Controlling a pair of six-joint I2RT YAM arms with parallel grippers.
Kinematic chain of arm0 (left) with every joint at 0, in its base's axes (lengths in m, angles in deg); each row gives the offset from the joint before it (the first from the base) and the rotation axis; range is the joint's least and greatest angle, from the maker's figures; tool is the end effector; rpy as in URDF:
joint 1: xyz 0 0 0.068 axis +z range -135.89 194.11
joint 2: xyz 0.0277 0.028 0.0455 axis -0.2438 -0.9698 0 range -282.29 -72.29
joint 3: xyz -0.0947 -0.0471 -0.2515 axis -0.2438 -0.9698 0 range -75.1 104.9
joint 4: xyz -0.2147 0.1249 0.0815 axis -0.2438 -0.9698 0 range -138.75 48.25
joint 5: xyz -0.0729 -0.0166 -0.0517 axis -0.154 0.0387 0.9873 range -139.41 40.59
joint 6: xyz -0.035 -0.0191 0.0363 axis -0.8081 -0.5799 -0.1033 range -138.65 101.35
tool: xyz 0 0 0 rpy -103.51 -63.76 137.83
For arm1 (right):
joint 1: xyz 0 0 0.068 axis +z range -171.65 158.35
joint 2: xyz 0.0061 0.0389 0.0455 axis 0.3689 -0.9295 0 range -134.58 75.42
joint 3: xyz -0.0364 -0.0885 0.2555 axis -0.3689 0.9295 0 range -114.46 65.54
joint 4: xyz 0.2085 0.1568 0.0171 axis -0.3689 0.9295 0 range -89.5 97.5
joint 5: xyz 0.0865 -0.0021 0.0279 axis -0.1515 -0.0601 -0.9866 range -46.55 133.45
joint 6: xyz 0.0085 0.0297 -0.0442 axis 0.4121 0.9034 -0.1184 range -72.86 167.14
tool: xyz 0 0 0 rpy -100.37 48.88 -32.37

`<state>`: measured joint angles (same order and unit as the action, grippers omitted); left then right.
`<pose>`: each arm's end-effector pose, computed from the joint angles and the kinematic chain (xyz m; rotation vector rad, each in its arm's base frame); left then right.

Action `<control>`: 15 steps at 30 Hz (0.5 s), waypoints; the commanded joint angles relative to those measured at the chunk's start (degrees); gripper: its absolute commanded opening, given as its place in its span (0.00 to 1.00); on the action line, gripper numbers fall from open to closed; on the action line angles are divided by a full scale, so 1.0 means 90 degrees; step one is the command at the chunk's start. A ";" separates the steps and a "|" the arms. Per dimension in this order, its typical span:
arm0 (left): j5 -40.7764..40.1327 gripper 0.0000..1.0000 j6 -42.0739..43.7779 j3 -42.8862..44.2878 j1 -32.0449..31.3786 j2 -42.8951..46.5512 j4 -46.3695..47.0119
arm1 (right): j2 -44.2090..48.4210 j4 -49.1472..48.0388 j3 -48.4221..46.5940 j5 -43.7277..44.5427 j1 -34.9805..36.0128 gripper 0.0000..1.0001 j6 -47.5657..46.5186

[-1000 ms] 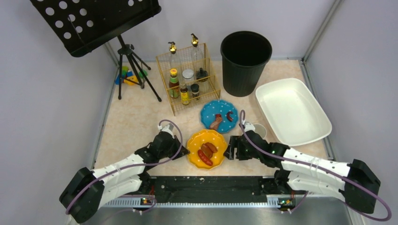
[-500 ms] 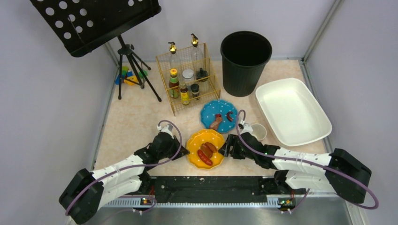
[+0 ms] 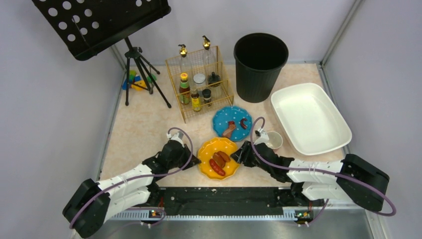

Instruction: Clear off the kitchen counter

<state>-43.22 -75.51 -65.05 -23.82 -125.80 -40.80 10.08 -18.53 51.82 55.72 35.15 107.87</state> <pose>0.1260 -0.1031 0.1269 -0.3535 2.4827 -0.9036 0.1161 0.1638 0.1400 0.2129 2.2775 0.9417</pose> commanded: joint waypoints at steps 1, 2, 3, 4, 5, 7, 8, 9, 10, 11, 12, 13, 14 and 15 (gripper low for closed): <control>-0.0258 0.00 0.0332 -0.0266 0.0035 -0.0163 -0.0642 | -0.0141 -0.0871 0.0138 0.0406 0.0074 0.48 0.0224; -0.0256 0.00 0.0332 -0.0266 0.0035 -0.0148 -0.0643 | -0.0157 -0.0958 0.0158 0.0440 0.0078 0.47 0.0238; -0.0258 0.00 0.0329 -0.0271 0.0035 -0.0139 -0.0643 | -0.0183 -0.1043 0.0173 0.0466 0.0083 0.46 0.0244; -0.0259 0.00 0.0331 -0.0275 0.0035 -0.0131 -0.0640 | -0.0217 -0.1113 0.0176 0.0475 0.0081 0.45 0.0231; -0.0250 0.00 0.0332 -0.0276 0.0035 -0.0128 -0.0634 | -0.0248 -0.1173 0.0169 0.0473 0.0083 0.45 0.0221; -0.0250 0.00 0.0336 -0.0276 0.0035 -0.0128 -0.0626 | -0.0352 -0.1325 0.0176 0.0475 0.0079 0.44 0.0198; -0.0244 0.00 0.0341 -0.0276 0.0035 -0.0137 -0.0624 | -0.0411 -0.1410 0.0190 0.0464 0.0080 0.44 0.0203; -0.0248 0.00 0.0341 -0.0276 0.0035 -0.0146 -0.0615 | -0.0474 -0.1528 0.0191 0.0433 0.0082 0.43 0.0204; -0.0248 0.00 0.0350 -0.0269 0.0030 -0.0167 -0.0606 | -0.0561 -0.1638 0.0203 0.0408 0.0080 0.43 0.0217; -0.0249 0.00 0.0351 -0.0267 0.0034 -0.0174 -0.0602 | -0.0633 -0.1751 0.0219 0.0386 0.0089 0.42 0.0231; -0.0247 0.00 0.0358 -0.0258 0.0035 -0.0191 -0.0596 | -0.0717 -0.1857 0.0247 0.0377 0.0095 0.42 0.0250; -0.0238 0.00 0.0361 -0.0257 0.0035 -0.0196 -0.0587 | -0.0801 -0.1993 0.0274 0.0369 0.0104 0.41 0.0273; -0.0230 0.00 0.0361 -0.0261 0.0035 -0.0196 -0.0584 | -0.0900 -0.2127 0.0300 0.0342 0.0105 0.40 0.0287; -0.0234 0.00 0.0361 -0.0264 0.0035 -0.0191 -0.0584 | -0.1029 -0.2276 0.0324 0.0316 0.0113 0.40 0.0305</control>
<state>-43.00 -75.51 -65.05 -23.80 -125.80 -40.82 3.56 -30.00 53.92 58.71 35.23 109.38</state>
